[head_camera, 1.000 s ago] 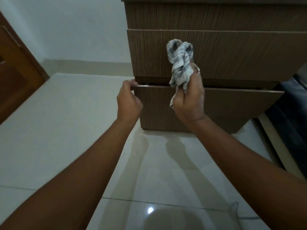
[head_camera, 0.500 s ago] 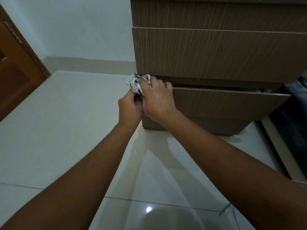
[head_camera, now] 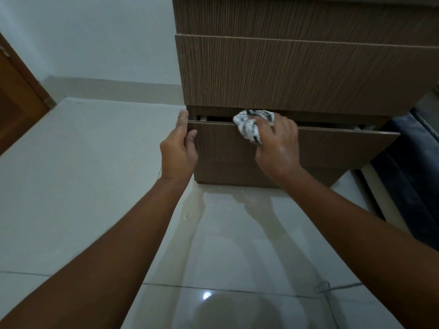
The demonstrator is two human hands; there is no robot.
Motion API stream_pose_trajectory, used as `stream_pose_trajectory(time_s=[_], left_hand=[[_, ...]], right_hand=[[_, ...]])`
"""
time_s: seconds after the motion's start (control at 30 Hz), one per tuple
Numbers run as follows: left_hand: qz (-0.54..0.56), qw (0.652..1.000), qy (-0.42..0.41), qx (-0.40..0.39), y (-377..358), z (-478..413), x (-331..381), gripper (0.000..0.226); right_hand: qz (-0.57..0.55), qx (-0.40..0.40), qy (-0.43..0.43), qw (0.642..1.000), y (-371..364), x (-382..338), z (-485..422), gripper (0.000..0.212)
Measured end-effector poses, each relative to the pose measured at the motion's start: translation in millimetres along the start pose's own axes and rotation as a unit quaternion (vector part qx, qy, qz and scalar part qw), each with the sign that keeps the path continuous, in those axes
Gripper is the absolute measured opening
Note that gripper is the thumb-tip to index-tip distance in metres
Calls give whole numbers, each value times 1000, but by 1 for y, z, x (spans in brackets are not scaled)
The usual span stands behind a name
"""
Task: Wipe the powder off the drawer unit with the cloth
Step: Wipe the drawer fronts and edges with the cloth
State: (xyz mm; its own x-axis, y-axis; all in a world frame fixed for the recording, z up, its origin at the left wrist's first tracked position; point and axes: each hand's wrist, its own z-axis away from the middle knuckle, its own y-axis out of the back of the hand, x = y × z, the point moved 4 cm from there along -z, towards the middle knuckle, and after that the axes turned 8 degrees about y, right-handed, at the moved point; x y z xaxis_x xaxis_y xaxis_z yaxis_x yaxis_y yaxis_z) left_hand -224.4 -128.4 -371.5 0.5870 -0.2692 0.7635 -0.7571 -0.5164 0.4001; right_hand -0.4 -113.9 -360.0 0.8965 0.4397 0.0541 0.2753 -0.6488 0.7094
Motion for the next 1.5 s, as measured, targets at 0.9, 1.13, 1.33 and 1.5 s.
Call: stream_pose_trajectory(time_s=[0.9,1.13,1.33,1.5], left_hand=[[-48,997,19,54,-23,3,-24,53],[-11,997,8,79,-34,-6,-10,48],[-11,999,-6,49,-30,-15,-16,48],[-12,1000,-27,9,-21,-20,-30,53]], right_hand=[[-86,231,-439,864,79,201,141,54],[-159,219,-142,952,70,105,50,49],[-202,140,-14,969,15,-2,18,51],[-141,78,103,982,-43,-63,2,44]])
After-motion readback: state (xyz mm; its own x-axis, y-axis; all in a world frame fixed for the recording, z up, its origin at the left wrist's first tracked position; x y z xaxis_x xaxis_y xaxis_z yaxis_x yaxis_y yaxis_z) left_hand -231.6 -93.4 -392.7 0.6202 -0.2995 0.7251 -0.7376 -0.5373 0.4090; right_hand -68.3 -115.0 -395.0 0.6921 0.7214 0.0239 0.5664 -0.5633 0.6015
